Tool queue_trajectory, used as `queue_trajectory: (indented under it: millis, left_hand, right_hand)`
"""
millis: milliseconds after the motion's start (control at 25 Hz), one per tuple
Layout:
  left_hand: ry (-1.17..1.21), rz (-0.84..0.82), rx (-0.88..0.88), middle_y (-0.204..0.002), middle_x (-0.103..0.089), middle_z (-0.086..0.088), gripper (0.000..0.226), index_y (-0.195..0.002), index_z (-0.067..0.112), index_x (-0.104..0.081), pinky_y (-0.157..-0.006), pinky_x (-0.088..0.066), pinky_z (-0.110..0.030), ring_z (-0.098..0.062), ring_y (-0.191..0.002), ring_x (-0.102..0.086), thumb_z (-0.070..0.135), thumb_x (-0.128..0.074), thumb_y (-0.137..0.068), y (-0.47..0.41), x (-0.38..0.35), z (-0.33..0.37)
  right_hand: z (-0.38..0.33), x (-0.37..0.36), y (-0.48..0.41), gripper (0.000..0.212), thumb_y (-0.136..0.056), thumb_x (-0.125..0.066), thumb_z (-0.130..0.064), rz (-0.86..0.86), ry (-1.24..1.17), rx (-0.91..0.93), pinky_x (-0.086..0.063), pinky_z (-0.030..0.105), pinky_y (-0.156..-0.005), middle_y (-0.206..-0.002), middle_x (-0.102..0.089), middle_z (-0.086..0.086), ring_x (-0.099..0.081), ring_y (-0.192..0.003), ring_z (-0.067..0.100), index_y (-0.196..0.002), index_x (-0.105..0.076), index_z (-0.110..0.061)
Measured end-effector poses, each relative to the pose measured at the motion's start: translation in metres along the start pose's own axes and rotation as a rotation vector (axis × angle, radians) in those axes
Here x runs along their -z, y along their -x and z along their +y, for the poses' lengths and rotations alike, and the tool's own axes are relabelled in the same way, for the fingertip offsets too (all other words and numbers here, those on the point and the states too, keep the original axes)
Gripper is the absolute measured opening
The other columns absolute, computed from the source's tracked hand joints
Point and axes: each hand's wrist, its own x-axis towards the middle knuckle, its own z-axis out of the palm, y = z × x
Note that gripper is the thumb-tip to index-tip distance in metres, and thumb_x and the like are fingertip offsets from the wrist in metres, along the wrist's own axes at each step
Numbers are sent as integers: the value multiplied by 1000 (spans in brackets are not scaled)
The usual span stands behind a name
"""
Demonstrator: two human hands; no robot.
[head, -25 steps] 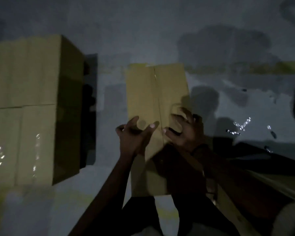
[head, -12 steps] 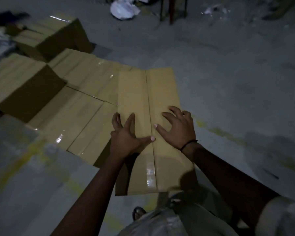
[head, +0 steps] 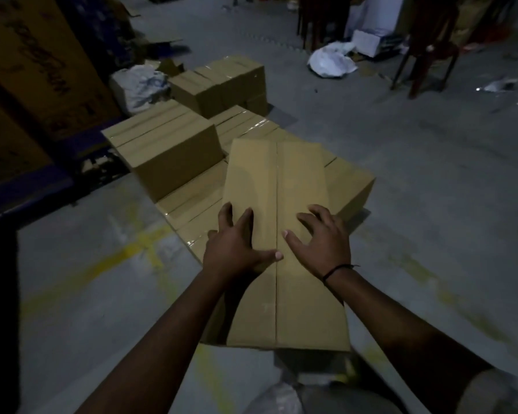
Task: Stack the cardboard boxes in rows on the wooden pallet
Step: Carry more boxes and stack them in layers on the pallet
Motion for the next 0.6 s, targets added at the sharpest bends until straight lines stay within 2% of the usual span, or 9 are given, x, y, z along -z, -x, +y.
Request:
queue_trajectory:
  millis: [240,480,600]
  left_hand:
    - [-34,-38,13,-164,12,12,128,-156,41,-18,-105,-45,-57,-47,-139,-33,89,-71,-50,-65,38,-42]
    - [-53,-84,26,-165,19,8,130,-159,40,-16,-108,-43,-53,-48,-142,-30,85,-75,-52,-139,51,-88]
    - [-32,-173,31,-165,25,5,128,-158,44,-11,-110,-41,-53,-49,-144,-25,82,-77,-55,-169,55,-117]
  right_hand:
    - [-39,-43,-59,42,-84,-63,-60,65,-63,-13,-45,43,-99,-138,-50,-10,-42,-125,24,-114,-70,-31]
    - [-57,-101,-129,38,-84,-63,-59,16,-53,-4,-47,46,-97,-137,-49,-12,-42,-124,22,-113,-68,-34]
    - [-70,-127,-161,39,-85,-63,-59,-13,-39,-20,-47,44,-97,-137,-48,-12,-42,-125,20,-114,-67,-34]
